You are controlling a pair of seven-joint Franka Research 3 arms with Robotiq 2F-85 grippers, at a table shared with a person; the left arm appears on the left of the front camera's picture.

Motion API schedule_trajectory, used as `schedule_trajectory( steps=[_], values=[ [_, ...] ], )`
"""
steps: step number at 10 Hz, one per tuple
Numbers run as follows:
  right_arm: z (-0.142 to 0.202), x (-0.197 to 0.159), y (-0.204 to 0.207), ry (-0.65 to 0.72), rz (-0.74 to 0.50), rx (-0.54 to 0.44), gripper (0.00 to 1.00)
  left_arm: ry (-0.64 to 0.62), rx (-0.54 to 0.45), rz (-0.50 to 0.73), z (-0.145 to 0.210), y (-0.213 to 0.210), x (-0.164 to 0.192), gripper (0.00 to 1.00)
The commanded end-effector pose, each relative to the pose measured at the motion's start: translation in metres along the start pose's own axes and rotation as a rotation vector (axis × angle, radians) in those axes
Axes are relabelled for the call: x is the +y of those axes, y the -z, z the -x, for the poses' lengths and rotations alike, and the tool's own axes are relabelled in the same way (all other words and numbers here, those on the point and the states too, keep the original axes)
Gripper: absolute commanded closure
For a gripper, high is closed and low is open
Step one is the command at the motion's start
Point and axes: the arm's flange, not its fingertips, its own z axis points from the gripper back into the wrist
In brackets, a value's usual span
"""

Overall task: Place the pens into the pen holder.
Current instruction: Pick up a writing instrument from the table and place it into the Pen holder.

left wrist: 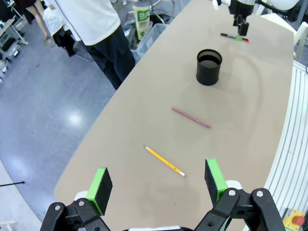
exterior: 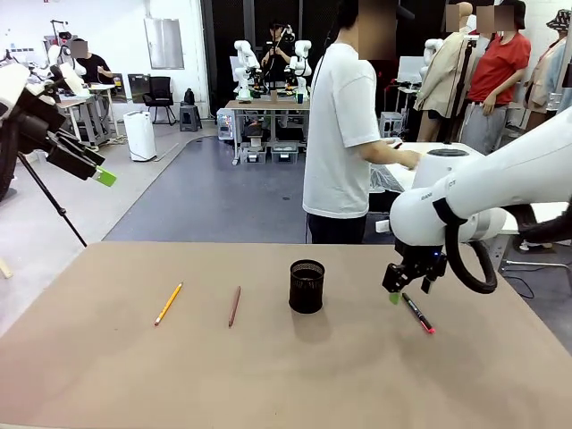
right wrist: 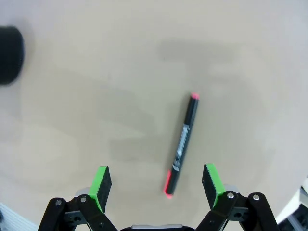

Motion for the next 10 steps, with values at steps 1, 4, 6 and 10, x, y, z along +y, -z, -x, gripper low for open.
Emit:
schedule_trajectory(
  steps=[1,4,6,10],
  values=[
    [-0.017,0.007,0.015,0.048,0.013,-0.041,0.00,0.001,-0.016,0.006,0.000,0.000,0.001,0.00],
    [-0.028,0.006,0.025,0.074,0.052,-0.049,0.00,0.001,-0.016,0.006,0.000,0.000,0.001,0.00],
    [-0.027,-0.002,0.030,0.104,0.061,-0.026,0.00,0.001,-0.016,0.006,0.000,0.000,0.001,0.00],
    [-0.033,-0.025,0.051,0.177,0.041,0.054,0.00,0.001,-0.016,0.006,0.000,0.000,0.001,0.00]
  ],
)
